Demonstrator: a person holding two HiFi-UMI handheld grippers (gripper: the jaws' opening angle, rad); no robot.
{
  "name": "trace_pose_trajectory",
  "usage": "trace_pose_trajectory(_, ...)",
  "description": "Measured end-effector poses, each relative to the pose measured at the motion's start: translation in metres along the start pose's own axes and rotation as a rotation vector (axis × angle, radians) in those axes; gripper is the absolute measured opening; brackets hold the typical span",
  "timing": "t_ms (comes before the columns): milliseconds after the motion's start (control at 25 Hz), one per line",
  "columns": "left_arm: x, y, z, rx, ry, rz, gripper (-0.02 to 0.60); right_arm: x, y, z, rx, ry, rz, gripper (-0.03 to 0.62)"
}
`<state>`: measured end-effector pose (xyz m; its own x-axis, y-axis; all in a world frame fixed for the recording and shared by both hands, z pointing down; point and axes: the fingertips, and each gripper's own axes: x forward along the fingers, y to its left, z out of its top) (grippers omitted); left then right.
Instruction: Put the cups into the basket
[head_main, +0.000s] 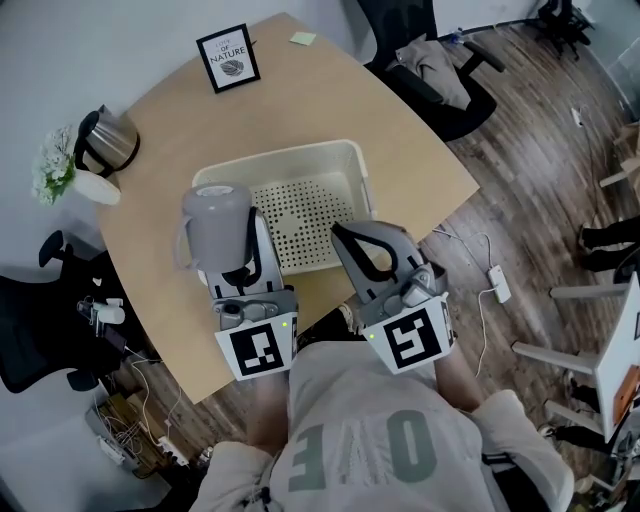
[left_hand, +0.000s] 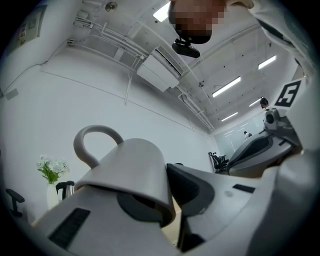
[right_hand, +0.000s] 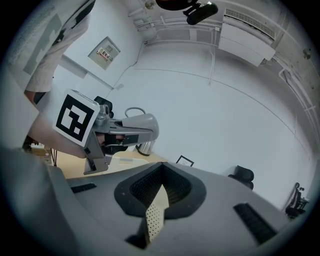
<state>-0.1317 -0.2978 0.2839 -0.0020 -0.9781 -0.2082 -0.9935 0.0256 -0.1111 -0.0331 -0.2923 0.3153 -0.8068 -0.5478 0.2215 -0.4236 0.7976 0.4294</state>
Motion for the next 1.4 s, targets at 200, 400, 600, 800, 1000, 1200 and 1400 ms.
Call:
trace_pose_trajectory(200,0.018,0.007,-0.005,0.032,0.039,-0.029,0.046,0.011,-0.007,0.001,-0.001,0.031,-0.015,-0.002)
trace_pose_trajectory(400,0.037,0.011,-0.021,0.143,0.152,-0.137,0.046,0.017,-0.006,0.003,0.016,0.044,0.017,-0.002)
trace_pose_trajectory(600,0.035,-0.002,-0.063,0.286,0.347,-0.267,0.046,0.029,-0.006,-0.002,0.066,0.044,0.04,-0.002)
trace_pose_trajectory(800,0.031,-0.012,-0.111,0.416,0.574,-0.41,0.046,0.038,0.003,-0.01,0.108,0.058,0.068,-0.002)
trace_pose_trajectory(1000,0.026,-0.011,-0.15,0.567,0.755,-0.567,0.046,0.043,0.018,-0.019,0.158,0.077,0.087,-0.002)
trace_pose_trajectory(1200,0.02,-0.019,-0.181,0.709,0.884,-0.739,0.046,0.038,0.018,-0.025,0.19,0.087,0.071,-0.002)
trace_pose_trajectory(1400,0.006,-0.022,-0.23,0.787,1.038,-0.875,0.046,0.034,0.017,-0.028,0.222,0.099,0.042,-0.002)
